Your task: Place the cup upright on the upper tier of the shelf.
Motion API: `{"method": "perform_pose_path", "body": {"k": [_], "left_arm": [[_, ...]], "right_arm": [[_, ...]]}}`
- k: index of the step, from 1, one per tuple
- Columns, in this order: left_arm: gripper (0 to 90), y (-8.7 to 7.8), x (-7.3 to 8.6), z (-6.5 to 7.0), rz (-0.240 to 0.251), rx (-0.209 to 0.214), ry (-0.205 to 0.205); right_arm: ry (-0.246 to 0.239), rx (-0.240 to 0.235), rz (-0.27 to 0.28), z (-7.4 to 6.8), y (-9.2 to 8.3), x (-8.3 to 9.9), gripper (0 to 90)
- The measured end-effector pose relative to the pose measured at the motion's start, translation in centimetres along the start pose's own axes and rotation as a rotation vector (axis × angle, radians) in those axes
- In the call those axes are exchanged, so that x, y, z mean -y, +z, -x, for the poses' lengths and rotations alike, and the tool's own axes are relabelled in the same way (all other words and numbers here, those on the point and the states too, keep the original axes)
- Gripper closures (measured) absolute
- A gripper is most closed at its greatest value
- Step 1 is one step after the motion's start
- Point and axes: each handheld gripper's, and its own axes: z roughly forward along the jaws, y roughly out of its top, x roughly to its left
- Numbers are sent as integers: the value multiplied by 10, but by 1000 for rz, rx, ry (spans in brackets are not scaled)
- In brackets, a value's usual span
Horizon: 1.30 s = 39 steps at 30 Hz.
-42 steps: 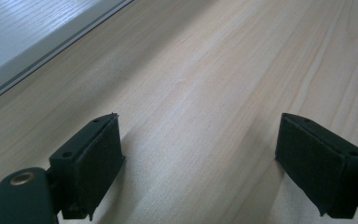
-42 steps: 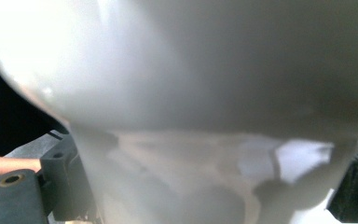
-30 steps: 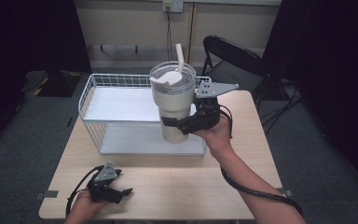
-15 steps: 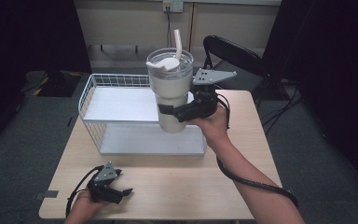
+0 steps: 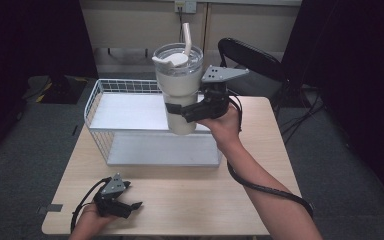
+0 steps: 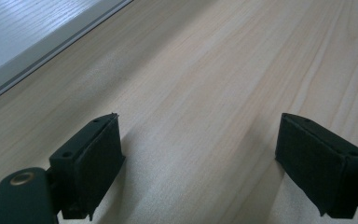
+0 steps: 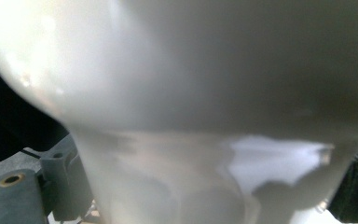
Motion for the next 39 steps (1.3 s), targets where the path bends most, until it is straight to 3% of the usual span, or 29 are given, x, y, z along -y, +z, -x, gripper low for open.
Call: {"method": "perform_pose_path", "body": {"k": [7, 39], "left_arm": [[138, 0, 0, 0, 0, 0, 0], [137, 0, 0, 0, -1, 5, -2]], "right_arm": [[26, 28, 15, 7, 7, -1, 101], [31, 129, 36, 34, 30, 2, 100]]}}
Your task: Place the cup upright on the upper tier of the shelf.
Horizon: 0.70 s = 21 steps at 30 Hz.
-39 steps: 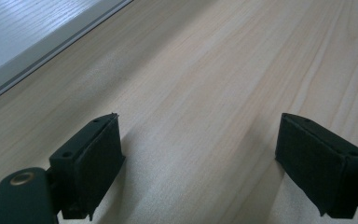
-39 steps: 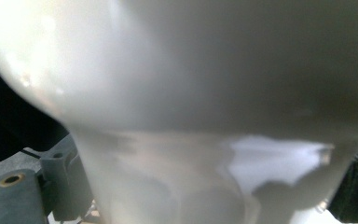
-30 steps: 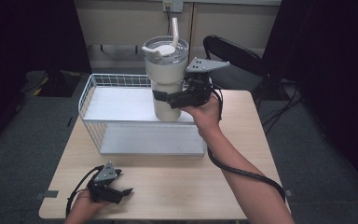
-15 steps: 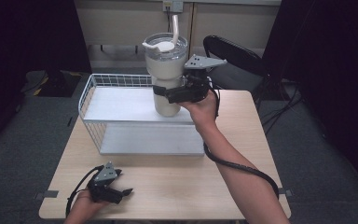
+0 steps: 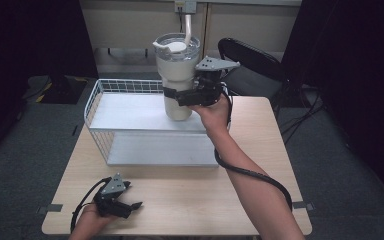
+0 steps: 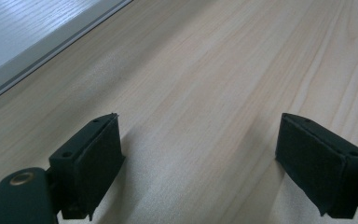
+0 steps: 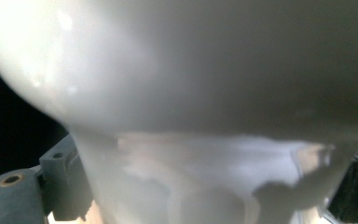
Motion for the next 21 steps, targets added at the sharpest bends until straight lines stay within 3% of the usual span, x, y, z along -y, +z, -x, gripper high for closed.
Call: {"method": "perform_pose_path", "body": {"k": [21], "left_arm": [[137, 0, 0, 0, 0, 0, 0]], "right_arm": [[-12, 32, -9, 7, 18, 2, 101]]}}
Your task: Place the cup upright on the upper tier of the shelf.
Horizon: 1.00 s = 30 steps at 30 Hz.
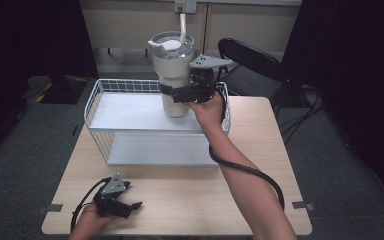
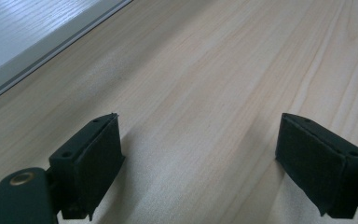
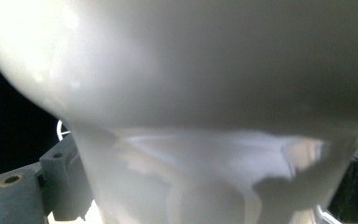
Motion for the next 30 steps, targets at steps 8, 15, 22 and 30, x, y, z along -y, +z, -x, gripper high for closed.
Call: {"method": "perform_pose_path", "body": {"k": [8, 15, 22, 30], "left_arm": [[137, 0, 0, 0, 3, -1, 0], [137, 0, 0, 0, 2, -1, -1], [137, 0, 0, 0, 3, -1, -1], [137, 0, 0, 0, 0, 0, 0]], "right_arm": [[11, 14, 2, 5, 5, 6, 100], [9, 19, 1, 6, 9, 9, 100], [14, 25, 2, 6, 12, 11, 100], [15, 31, -7, 6, 14, 14, 100]]}}
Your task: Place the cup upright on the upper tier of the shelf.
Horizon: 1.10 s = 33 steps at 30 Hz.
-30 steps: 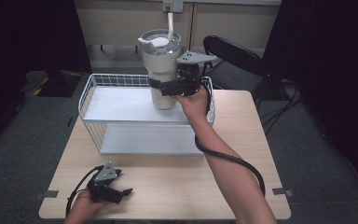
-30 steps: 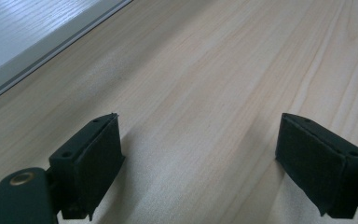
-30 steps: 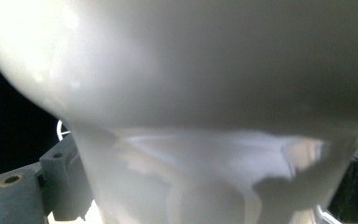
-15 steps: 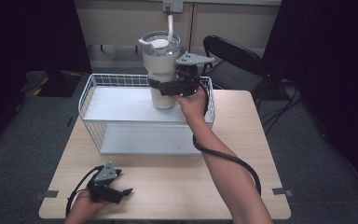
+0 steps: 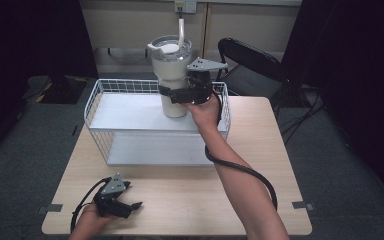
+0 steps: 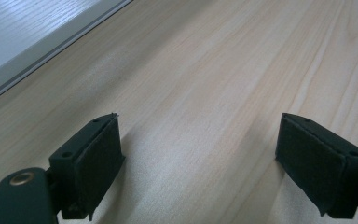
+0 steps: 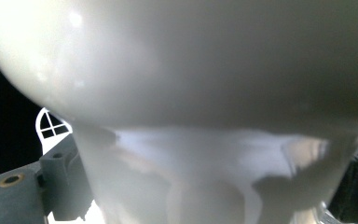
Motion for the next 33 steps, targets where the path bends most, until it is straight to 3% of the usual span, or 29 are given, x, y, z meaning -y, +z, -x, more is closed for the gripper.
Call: {"method": "perform_pose_path", "body": {"k": [17, 23, 33], "left_arm": [[137, 0, 0, 0, 0, -1, 1], [137, 0, 0, 0, 0, -1, 1], [137, 0, 0, 0, 0, -1, 1]], "right_arm": [[11, -7, 22, 5, -2, 10, 98], [-7, -20, 10, 5, -4, 10, 96], [-7, 2, -15, 3, -4, 9, 91]]}}
